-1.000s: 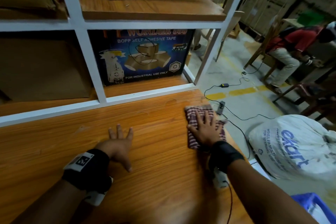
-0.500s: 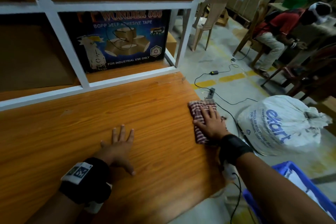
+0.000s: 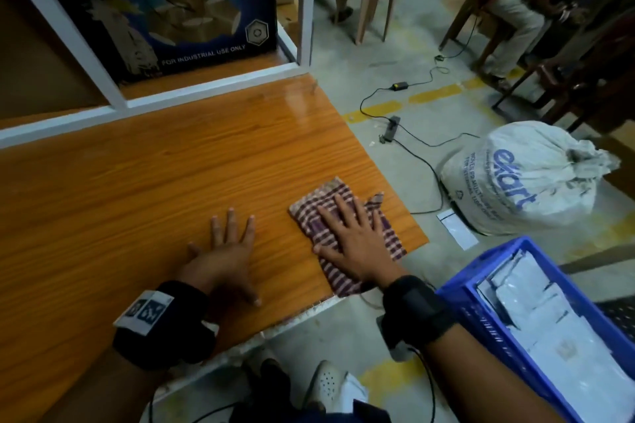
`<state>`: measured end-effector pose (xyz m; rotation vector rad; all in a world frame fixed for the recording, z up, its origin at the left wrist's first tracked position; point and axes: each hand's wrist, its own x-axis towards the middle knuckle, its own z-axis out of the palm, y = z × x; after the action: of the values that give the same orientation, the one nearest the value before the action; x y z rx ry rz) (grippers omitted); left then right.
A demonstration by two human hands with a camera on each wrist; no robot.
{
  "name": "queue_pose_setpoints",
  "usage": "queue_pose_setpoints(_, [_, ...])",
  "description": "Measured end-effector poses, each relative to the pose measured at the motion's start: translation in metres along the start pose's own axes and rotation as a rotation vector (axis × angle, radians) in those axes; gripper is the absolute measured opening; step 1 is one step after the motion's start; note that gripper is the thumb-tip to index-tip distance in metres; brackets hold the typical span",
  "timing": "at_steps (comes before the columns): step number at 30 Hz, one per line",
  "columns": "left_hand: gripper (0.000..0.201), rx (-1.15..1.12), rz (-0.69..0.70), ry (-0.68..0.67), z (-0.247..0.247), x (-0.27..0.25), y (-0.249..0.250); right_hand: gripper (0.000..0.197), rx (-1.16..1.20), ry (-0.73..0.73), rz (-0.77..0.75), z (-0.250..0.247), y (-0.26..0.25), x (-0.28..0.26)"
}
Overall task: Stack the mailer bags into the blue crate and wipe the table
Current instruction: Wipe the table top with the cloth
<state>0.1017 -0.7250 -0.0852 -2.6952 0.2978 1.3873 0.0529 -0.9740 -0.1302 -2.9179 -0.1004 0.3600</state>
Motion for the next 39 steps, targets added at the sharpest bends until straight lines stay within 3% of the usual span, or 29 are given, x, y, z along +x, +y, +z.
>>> queue_pose_setpoints(4, [0.159, -0.002, 0.014, 0.021, 0.017, -0.008, 0.005, 0.078, 0.075, 0.076, 0.248, -0.007, 0.053, -0.012])
queue_pose_setpoints(7, [0.159, -0.013, 0.005, 0.019, 0.021, -0.009, 0.007, 0.078, 0.078, 0.076, 0.276, -0.005, 0.046, -0.016])
queue_pose_setpoints(12, [0.162, -0.008, -0.014, 0.015, 0.021, -0.005, 0.009, 0.075, -0.018, 0.007, -0.136, 0.022, -0.019, -0.045])
queue_pose_setpoints(15, [0.162, -0.009, -0.010, 0.012, 0.021, -0.006, 0.009, 0.077, -0.036, 0.023, -0.255, 0.028, -0.004, -0.054])
queue_pose_setpoints(20, [0.158, -0.022, -0.009, 0.020, 0.022, -0.011, 0.010, 0.083, -0.002, 0.050, 0.070, -0.001, 0.075, -0.035])
queue_pose_setpoints(23, [0.159, -0.016, -0.011, 0.008, 0.021, -0.009, 0.011, 0.080, 0.012, -0.019, 0.143, -0.009, 0.069, -0.024])
queue_pose_setpoints(28, [0.155, -0.041, 0.015, 0.034, 0.002, 0.004, 0.002, 0.080, -0.086, -0.161, -0.262, 0.003, 0.001, -0.031])
queue_pose_setpoints(31, [0.143, -0.105, 0.048, 0.107, -0.019, 0.018, -0.014, 0.083, -0.105, -0.217, -0.333, 0.001, 0.002, -0.018])
queue_pose_setpoints(33, [0.140, -0.142, 0.043, 0.145, -0.032, 0.026, -0.029, 0.084, -0.097, -0.234, -0.260, -0.013, 0.019, 0.000])
queue_pose_setpoints(39, [0.148, -0.129, 0.035, 0.129, -0.065, 0.048, -0.063, 0.087, 0.050, -0.286, 0.169, -0.055, 0.051, 0.071])
